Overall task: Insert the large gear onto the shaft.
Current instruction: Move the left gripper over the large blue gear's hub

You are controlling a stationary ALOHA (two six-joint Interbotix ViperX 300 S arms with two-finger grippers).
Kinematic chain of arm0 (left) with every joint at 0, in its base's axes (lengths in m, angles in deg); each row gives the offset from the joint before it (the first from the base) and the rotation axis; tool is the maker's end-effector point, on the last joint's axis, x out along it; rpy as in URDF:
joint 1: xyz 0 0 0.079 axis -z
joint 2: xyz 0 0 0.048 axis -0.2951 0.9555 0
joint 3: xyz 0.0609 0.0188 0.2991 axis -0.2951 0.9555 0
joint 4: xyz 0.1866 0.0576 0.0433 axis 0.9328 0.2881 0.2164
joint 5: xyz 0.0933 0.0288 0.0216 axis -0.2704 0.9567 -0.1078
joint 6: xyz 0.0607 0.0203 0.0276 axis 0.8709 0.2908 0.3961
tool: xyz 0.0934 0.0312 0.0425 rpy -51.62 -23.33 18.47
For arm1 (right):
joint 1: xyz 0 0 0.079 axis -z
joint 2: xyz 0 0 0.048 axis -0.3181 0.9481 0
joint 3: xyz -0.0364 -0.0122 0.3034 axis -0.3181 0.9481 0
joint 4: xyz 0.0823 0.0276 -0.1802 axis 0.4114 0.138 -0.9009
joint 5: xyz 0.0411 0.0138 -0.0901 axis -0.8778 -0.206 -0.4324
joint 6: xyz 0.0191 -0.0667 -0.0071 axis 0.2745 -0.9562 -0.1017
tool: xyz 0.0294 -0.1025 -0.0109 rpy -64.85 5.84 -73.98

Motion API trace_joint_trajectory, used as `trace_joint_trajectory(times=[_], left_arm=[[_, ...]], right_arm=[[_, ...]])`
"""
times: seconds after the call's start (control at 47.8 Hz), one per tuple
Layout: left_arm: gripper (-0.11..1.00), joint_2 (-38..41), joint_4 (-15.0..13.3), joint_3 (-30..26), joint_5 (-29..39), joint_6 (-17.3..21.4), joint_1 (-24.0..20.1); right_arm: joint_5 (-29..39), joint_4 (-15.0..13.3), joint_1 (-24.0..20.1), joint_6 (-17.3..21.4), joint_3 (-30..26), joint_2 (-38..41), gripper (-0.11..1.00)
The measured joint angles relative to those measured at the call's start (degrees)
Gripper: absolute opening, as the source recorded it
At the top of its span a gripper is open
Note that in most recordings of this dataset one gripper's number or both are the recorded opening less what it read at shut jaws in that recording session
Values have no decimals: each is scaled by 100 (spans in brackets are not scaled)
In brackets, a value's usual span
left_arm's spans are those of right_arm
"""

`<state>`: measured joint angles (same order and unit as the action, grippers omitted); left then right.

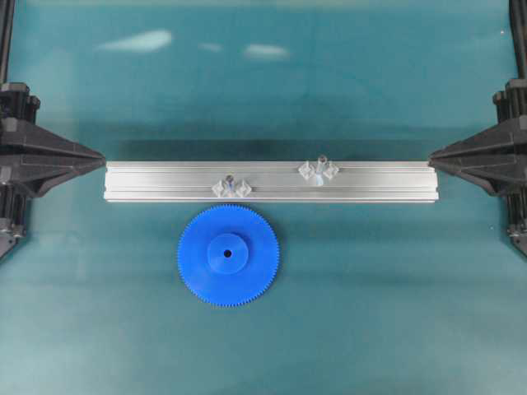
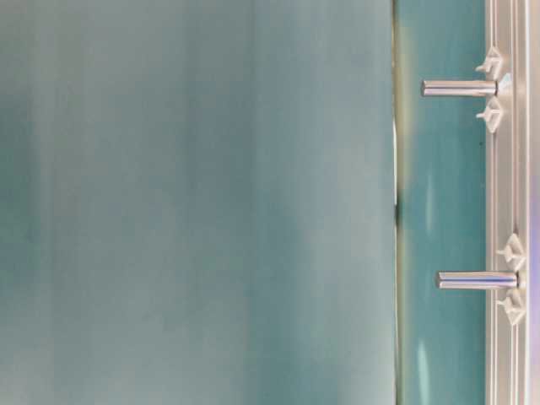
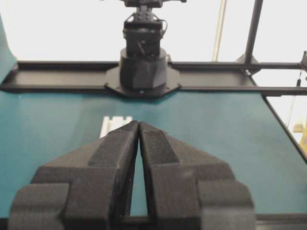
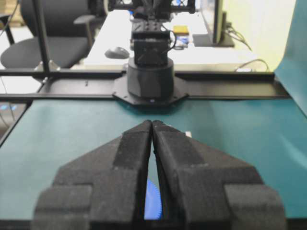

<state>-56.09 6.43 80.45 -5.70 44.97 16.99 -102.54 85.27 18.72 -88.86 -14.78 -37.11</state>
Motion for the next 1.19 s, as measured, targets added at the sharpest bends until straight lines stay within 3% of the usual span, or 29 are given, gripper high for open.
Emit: trace_joint_trajectory(times=[0.084, 0.272, 0.585, 0.941, 1.192], left_arm=[[6, 18, 44, -18, 158, -97, 0], [2, 62, 62, -281, 466, -220, 9], [2, 272, 70, -404, 782, -264, 114], [2, 1714, 70, -1485, 2030, -272, 448], [2, 2452, 70, -1670, 2136, -431, 492]], right_arm=[[53, 26, 0, 0, 9, 0, 23], [888, 141, -18, 123, 9, 9, 7], [1749, 141, 0, 158, 18, -62, 6], [2610, 141, 176, 158, 35, -88, 6], [2865, 141, 281, 158, 105, -88, 6]])
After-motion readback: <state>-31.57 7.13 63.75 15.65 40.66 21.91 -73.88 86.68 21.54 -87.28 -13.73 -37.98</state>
